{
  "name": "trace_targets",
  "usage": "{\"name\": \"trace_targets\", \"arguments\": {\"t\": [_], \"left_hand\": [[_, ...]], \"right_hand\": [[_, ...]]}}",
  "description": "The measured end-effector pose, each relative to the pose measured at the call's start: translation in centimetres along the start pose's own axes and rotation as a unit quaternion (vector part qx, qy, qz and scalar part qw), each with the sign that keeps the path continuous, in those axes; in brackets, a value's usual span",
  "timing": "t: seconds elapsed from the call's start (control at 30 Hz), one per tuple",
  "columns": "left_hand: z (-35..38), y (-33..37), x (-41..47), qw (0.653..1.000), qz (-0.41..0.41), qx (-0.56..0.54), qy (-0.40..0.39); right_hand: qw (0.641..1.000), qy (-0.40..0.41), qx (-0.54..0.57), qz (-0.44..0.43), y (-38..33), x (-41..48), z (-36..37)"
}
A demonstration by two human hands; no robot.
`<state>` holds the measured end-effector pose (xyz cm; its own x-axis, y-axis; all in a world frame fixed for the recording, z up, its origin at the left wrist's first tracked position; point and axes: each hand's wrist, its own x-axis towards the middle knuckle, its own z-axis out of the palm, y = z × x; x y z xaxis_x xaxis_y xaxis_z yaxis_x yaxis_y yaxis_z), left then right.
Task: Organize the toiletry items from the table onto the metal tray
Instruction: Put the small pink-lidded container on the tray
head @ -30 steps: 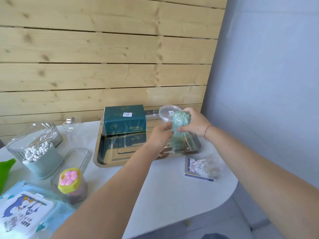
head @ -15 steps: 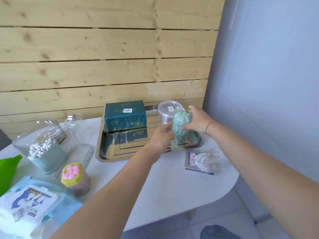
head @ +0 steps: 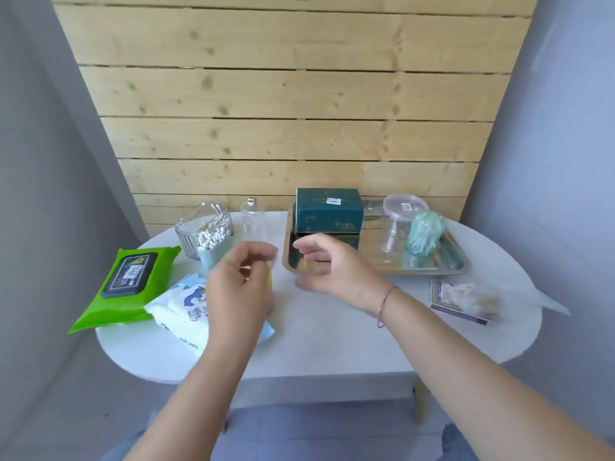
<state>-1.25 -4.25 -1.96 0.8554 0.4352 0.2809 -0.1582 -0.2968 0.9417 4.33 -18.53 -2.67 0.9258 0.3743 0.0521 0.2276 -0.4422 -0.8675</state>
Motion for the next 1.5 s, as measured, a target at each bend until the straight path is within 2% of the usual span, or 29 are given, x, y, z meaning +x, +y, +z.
{"name": "trace_targets", "arguments": {"t": [0.07, 0.1, 0.2, 0.3, 0.53, 0.7, 0.83, 0.93, 1.07, 1.2, 1.5], "left_hand": [[-2.3, -1.1, 1.3, 0.998, -0.003, 0.034, 0.048], [-3.1, -1.7, 2.0, 0.997, -0.006, 0.061, 0.041], [-4.1, -3.0, 3.2, 0.981, -0.024, 0.172, -0.084], [-3.8, -3.8, 3.7, 0.94, 0.001, 0.288, -0.185], [-2.6, -5.2, 5.5, 0.893, 0.009, 0.385, -0.234], [-1.9, -4.7, 5.1, 0.916, 0.033, 0.315, -0.245], [0.1, -1.8, 4.4, 0.96, 0.008, 0.1, -0.261], [4.6, 0.5, 3.7, 0.95, 0.015, -0.005, -0.313], [11.7, 1.8, 3.1, 0.932, 0.058, 0.017, -0.358], [18.6, 2.3, 2.4, 0.929, 0.052, 0.016, -0.366], [23.6, -0.7, 1.5, 0.898, -0.08, -0.048, -0.431]], "right_hand": [[0.998, -0.051, -0.016, -0.012, 0.6, 0.9, 3.2], [0.998, -0.061, -0.025, -0.018, 0.8, 1.3, 4.5], [0.998, -0.052, -0.038, -0.023, 1.5, 2.2, 6.4], [0.999, -0.041, -0.033, -0.005, 2.1, 3.1, 6.8], [1.0, -0.013, -0.025, 0.013, 2.9, 4.1, 7.5], [1.0, 0.025, 0.001, -0.001, 2.5, 3.5, 6.5], [0.997, 0.076, 0.025, 0.001, 1.9, 2.2, 1.7], [0.988, 0.151, -0.005, 0.02, 2.0, 1.1, -3.4], [0.965, 0.231, -0.087, 0.084, 3.3, -0.1, -9.7], [0.928, 0.284, -0.177, 0.164, 5.9, -0.2, -14.2], [0.91, 0.253, -0.228, 0.238, 11.2, 0.7, -15.6]]}}
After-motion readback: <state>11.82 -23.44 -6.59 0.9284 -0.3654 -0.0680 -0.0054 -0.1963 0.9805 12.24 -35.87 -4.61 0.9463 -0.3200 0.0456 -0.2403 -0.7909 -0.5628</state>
